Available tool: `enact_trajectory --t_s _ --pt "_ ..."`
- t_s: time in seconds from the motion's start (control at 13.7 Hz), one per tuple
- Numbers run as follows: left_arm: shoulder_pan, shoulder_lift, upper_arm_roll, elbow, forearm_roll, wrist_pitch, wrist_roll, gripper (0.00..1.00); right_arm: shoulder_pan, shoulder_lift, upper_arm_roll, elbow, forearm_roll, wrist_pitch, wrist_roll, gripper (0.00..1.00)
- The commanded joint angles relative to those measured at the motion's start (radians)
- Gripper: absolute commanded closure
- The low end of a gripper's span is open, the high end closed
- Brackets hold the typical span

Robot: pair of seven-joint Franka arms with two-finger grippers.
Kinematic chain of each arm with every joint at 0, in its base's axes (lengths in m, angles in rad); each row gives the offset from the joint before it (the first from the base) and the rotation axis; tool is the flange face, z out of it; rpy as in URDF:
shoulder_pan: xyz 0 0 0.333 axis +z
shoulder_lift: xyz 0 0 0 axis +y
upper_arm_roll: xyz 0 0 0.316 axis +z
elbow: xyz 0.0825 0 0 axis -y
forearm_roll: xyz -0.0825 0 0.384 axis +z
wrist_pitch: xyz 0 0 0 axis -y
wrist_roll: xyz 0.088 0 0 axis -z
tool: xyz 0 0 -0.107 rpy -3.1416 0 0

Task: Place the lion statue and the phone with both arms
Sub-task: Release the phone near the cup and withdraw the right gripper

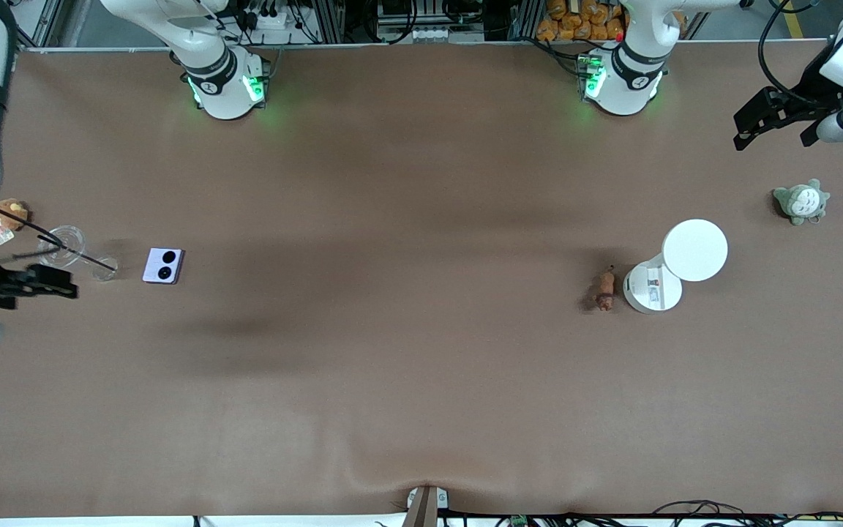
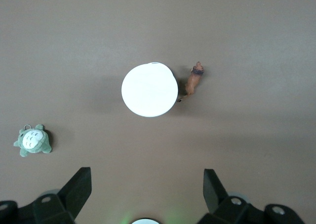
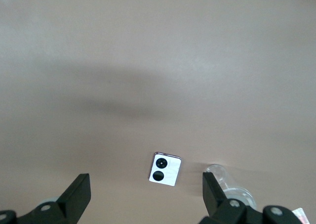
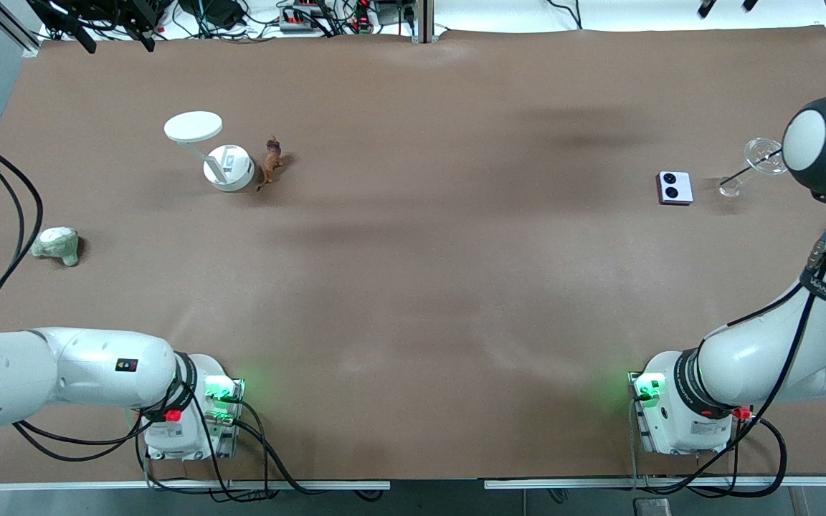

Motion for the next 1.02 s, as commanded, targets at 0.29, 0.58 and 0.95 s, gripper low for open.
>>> enact_trajectory --t_s 0.29,0.58,0.95 --pt "0.004 0.006 -0.001 0.014 0.005 -0.010 0.019 0.00 -0.054 -0.352 0.100 -0.181 -0.041 -0.157 0.148 0.00" --pt "0.004 0.004 -0.001 0.013 0.005 -0.010 0.020 0.00 -0.082 -0.499 0.175 -0.355 -0.125 -0.110 0.145 0.00" --pt "0.004 0.007 -0.002 0.008 0.005 -0.008 0.019 0.00 -0.096 -0.394 0.189 -0.229 -0.137 -0.117 0.128 0.00"
